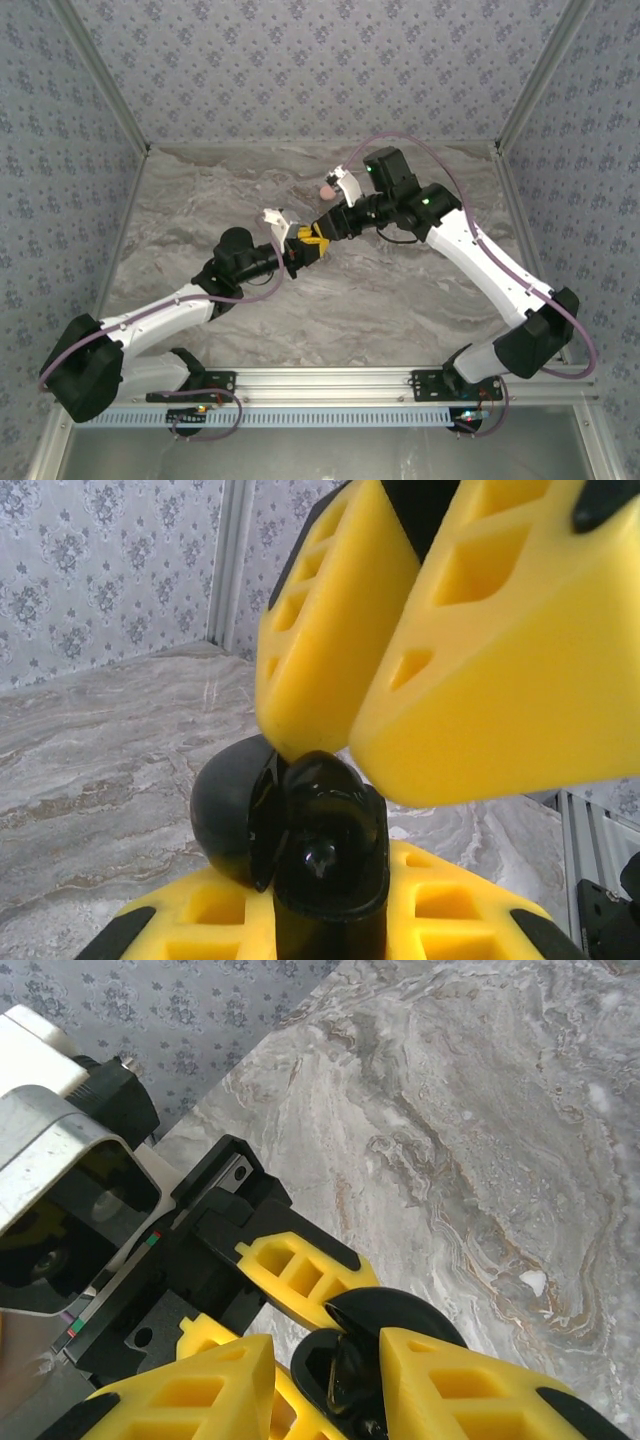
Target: Insert the wireless bluetooth earbuds into the charging case
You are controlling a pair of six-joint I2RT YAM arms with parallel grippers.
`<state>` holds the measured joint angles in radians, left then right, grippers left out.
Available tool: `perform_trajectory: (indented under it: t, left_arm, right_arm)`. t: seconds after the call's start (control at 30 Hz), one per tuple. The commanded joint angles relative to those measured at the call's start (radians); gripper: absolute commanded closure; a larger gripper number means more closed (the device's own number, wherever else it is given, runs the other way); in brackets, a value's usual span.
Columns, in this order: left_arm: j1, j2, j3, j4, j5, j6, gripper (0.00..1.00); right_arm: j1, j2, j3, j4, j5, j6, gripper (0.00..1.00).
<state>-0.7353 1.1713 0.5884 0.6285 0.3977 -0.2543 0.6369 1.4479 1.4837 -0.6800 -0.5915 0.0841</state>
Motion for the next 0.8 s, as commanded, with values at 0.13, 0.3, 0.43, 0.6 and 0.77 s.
perform_trajectory:
  t: [0.13,0.3,0.43,0.6,0.77]
  left_arm:
    - [-0.001,-0.013,0.047,0.014,0.017,0.01,0.88]
    - [-0.002,-0.009,0.049,-0.003,0.007,0.01,0.88]
    - [-0.002,-0.012,0.049,-0.018,-0.001,0.015,0.88]
    - [-0.001,-0.014,0.058,-0.058,-0.002,0.019,0.87]
    - [-0.002,-0.024,0.06,-0.056,0.016,0.021,0.87]
  right_arm:
    - [0.033,0.033,0.065,-0.061,-0.037,-0.034,0.66]
    - [0.037,0.03,0.078,-0.067,0.008,-0.035,0.61]
    - [0.035,0.0,0.067,-0.04,0.084,-0.017,0.6]
    - [0.013,-0.059,0.037,0.007,0.166,0.016,0.6]
    - [-0.051,-0.087,-0.006,0.031,0.145,0.057,0.61]
